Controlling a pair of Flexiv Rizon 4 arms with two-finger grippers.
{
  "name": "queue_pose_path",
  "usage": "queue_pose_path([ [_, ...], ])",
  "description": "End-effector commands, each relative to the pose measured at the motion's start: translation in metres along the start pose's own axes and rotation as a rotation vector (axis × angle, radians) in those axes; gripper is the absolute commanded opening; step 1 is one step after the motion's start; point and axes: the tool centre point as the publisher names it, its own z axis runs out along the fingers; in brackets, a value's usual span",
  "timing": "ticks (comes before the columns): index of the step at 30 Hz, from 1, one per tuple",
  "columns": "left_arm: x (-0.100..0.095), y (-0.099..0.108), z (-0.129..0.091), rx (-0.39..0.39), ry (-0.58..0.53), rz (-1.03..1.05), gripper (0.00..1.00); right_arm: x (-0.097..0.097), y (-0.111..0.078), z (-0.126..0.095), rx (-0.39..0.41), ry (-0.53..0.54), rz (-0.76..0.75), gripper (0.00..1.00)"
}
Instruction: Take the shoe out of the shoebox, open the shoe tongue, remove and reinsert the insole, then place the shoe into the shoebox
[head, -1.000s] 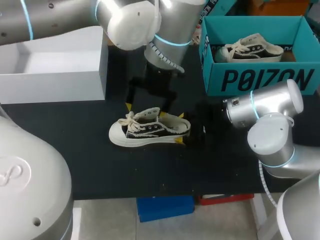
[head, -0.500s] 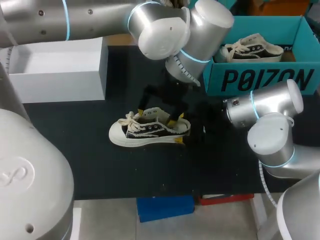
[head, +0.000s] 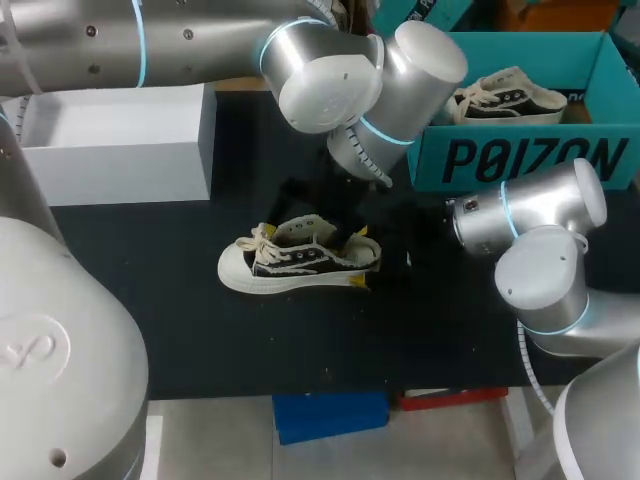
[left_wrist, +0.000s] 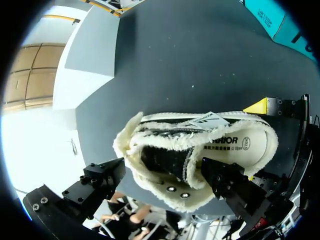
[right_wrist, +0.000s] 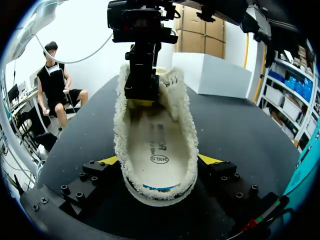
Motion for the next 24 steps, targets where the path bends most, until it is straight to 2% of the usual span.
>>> queue_pose_path([
  [1,-0.004,-0.0014,0.0041,0.0,-0.004,-0.001,1.0,-0.0003,0.0004,0.0011,0.0,-0.001,0.001,0.0],
  [5,-0.0059,-0.0019,0.0046,0.003,-0.014,0.009,1.0,-0.0003,0.0004,0.0011,0.0,-0.001,0.001,0.0],
  [6,-0.006,-0.002,0.0046,0.007,-0.015,0.012,0.86,-0.0003,0.0004,0.0011,0.0,-0.001,0.001,0.0],
  [7,-0.006,-0.0021,0.0045,0.01,-0.016,0.013,0.78,-0.0003,0.0004,0.0011,0.0,-0.001,0.001,0.0],
  [9,-0.0061,-0.0022,0.0036,0.011,-0.014,0.017,0.76,-0.0003,0.0004,0.0011,0.0,-0.001,0.001,0.0],
  [12,-0.0047,-0.0012,0.0032,0.014,-0.018,0.026,0.49,-0.0003,0.0004,0.0011,0.0,-0.001,0.001,0.0],
  [13,-0.0041,-0.0006,0.0031,0.017,-0.02,0.03,0.45,-0.0003,0.0004,0.0011,0.0,-0.001,0.001,0.0],
  [17,-0.0023,0.0012,0.0025,0.023,-0.026,0.046,0.46,-0.0003,0.0004,0.0011,0.0,-0.001,0.001,0.0],
  [19,-0.001,0.0011,0.0035,0.027,-0.027,0.051,0.42,-0.0003,0.0004,0.0011,0.0,-0.001,0.001,0.0],
  [22,-0.0003,0.0008,0.0057,0.012,-0.023,0.056,0.26,-0.0003,0.0004,0.0011,0.0,-0.001,0.001,0.0],
  [24,-0.0006,0.0012,0.0056,0.003,-0.012,0.061,0.0,-0.0003,0.0004,0.0011,0.0,-0.001,0.001,0.0],
])
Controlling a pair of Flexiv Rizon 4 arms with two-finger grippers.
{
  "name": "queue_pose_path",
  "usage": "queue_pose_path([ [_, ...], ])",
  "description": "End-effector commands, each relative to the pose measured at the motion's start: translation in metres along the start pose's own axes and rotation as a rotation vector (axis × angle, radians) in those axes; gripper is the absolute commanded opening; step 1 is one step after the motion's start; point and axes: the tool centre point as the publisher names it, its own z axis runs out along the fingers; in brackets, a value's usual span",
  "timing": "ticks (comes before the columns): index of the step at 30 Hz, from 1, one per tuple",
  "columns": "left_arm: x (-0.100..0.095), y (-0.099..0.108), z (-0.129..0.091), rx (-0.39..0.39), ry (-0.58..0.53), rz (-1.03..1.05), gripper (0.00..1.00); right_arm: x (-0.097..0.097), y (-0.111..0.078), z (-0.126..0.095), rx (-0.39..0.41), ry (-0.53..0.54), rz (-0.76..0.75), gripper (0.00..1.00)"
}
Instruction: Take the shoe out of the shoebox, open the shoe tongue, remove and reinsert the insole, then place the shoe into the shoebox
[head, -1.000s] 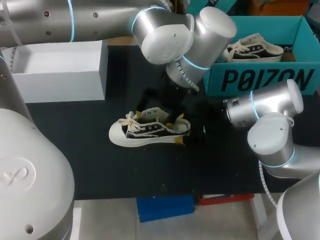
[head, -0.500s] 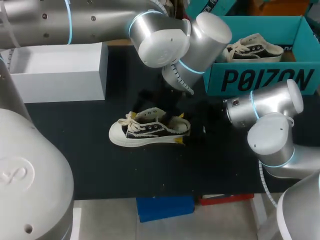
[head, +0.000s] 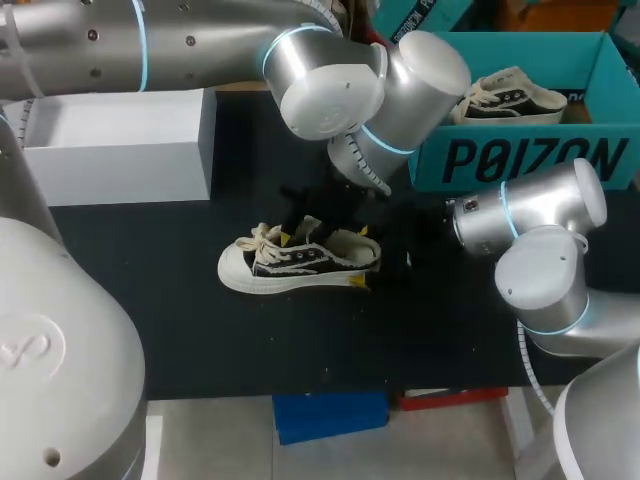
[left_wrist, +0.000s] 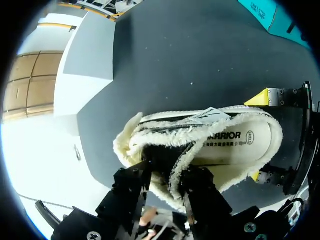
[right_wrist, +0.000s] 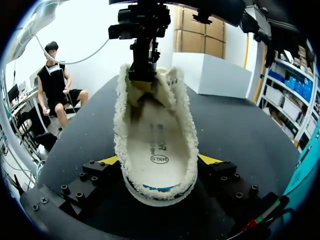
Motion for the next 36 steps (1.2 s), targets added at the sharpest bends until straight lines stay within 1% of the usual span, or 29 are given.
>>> queue_pose_path([
  [1,0.0,-0.003,0.002,-0.006,0.008,0.006,0.0,0.0,0.0,0.001,0.0,-0.001,0.001,0.0],
  [4,0.0,-0.003,0.001,-0.004,0.01,0.011,0.0,0.0,0.0,0.001,0.0,-0.001,0.001,0.0],
  [8,-0.004,-0.004,-0.006,0.015,0.028,0.017,0.0,0.0,0.0,0.001,0.0,-0.001,0.001,0.0],
  [12,-0.019,-0.009,-0.016,0.035,0.068,0.009,0.0,0.0,0.0,0.001,0.0,-0.001,0.001,0.0],
  [14,-0.028,-0.009,-0.021,0.057,0.095,0.038,0.0,0.0,0.0,0.001,0.0,-0.001,0.001,0.0],
  [16,-0.036,-0.009,-0.023,0.078,0.095,0.044,0.0,0.0,0.0,0.001,0.0,-0.001,0.001,0.0],
  [19,-0.051,-0.011,-0.019,0.077,0.102,0.034,0.0,0.0,0.0,0.001,0.0,-0.001,0.001,0.0],
  [22,-0.062,-0.009,-0.013,0.08,0.103,0.03,0.0,0.0,0.0,0.001,0.0,-0.001,0.001,0.0],
  [31,-0.078,0.003,0.009,0.08,0.092,0.035,0.0,0.0,0.0,0.001,0.0,-0.001,0.001,0.0],
  [32,-0.079,0.004,0.01,0.082,0.091,0.037,0.55,0.0,0.0,0.001,0.0,-0.001,0.001,0.0],
  [33,-0.081,0.005,0.012,0.081,0.088,0.033,1.0,0.0,0.0,0.001,0.0,-0.001,0.001,0.0],
  [36,-0.088,0.006,0.014,0.076,0.093,0.024,1.0,0.0,0.0,0.001,0.0,-0.001,0.001,0.0],
])
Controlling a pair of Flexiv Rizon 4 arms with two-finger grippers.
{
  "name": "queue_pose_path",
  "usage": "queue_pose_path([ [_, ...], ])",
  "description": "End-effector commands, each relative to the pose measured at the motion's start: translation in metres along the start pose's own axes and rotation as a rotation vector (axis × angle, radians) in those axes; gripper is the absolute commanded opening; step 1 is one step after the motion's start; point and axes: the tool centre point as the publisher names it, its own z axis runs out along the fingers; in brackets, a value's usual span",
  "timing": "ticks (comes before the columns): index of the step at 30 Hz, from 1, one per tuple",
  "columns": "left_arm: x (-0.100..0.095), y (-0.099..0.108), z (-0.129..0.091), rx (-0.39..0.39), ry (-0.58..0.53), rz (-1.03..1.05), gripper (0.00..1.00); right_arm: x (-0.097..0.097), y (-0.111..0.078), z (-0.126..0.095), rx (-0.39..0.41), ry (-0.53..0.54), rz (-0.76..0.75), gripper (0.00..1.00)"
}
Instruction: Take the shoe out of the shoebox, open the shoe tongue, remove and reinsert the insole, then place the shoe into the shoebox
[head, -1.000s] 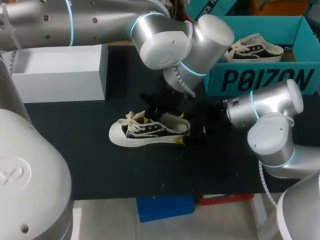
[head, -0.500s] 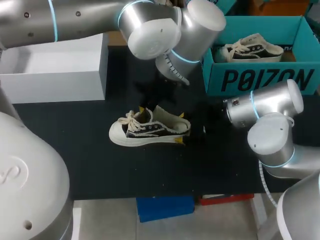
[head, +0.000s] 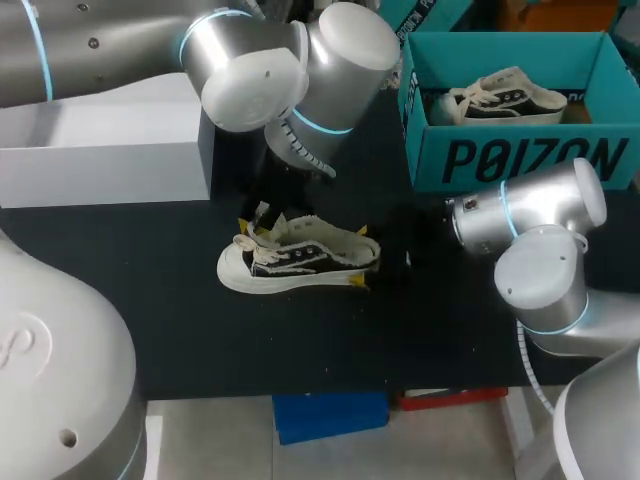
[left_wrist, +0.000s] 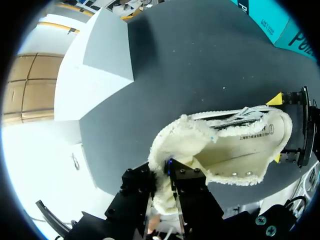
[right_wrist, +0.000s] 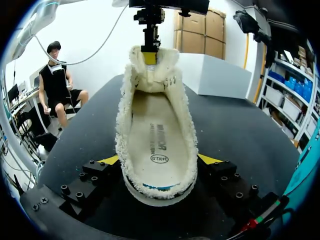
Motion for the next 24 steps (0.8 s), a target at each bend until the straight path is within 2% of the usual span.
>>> queue_pose_path([
  [1,-0.014,0.005,0.004,0.008,0.031,-0.012,1.0,0.0,-0.001,0.001,0.002,-0.001,0.002,0.0],
  [10,-0.036,0.003,0.011,-0.01,0.046,-0.046,1.0,0.0,-0.001,0.001,0.002,-0.001,0.002,0.0],
  [24,-0.059,0.009,0.041,-0.06,0.027,-0.083,1.0,0.0,-0.001,0.001,0.002,-0.001,0.002,0.0],
])
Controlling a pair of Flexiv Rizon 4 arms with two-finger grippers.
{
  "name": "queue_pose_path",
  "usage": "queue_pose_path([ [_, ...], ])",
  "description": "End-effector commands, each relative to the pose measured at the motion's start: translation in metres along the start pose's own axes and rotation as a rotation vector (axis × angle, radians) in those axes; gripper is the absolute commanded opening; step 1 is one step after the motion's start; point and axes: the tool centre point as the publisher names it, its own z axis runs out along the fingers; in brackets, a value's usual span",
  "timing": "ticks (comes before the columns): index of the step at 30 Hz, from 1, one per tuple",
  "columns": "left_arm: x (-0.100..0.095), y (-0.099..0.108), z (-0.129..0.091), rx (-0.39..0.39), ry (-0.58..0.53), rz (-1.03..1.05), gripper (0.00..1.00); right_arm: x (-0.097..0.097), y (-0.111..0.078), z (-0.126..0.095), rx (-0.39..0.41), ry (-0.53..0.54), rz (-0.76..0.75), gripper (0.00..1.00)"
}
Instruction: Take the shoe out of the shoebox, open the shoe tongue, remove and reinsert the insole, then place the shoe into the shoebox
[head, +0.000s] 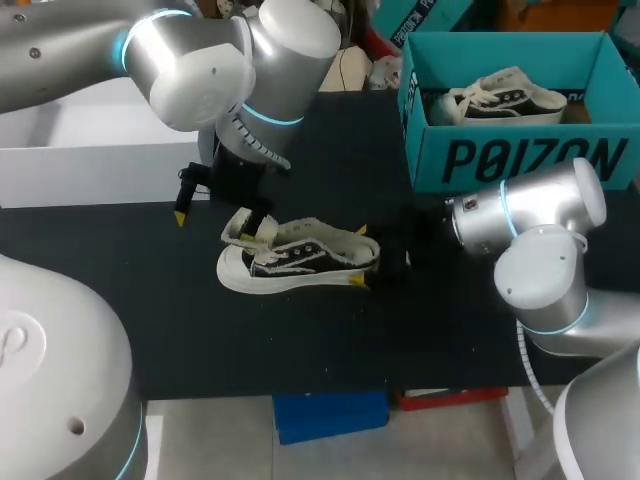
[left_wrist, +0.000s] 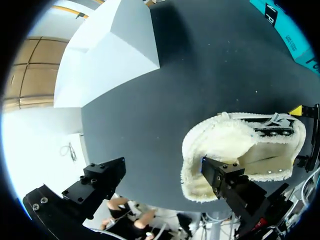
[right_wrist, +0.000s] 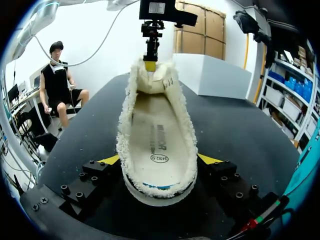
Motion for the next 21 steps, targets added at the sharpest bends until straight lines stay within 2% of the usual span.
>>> queue_pose_path([
  [1,-0.007,0.0,0.014,-0.009,0.007,0.001,1.0,0.0,-0.002,0.001,0.003,-0.001,0.002,0.0],
  [9,-0.008,-0.002,0.024,-0.016,-0.003,0.01,1.0,0.0,-0.002,0.001,0.003,-0.001,0.002,0.0],
  [17,-0.008,-0.002,0.022,0.085,0.081,0.099,1.0,0.0,-0.002,0.001,0.003,-0.001,0.002,0.0],
  [21,-0.008,-0.002,0.01,0.138,0.131,0.153,1.0,0.0,-0.002,0.001,0.003,-0.001,0.002,0.0],
])
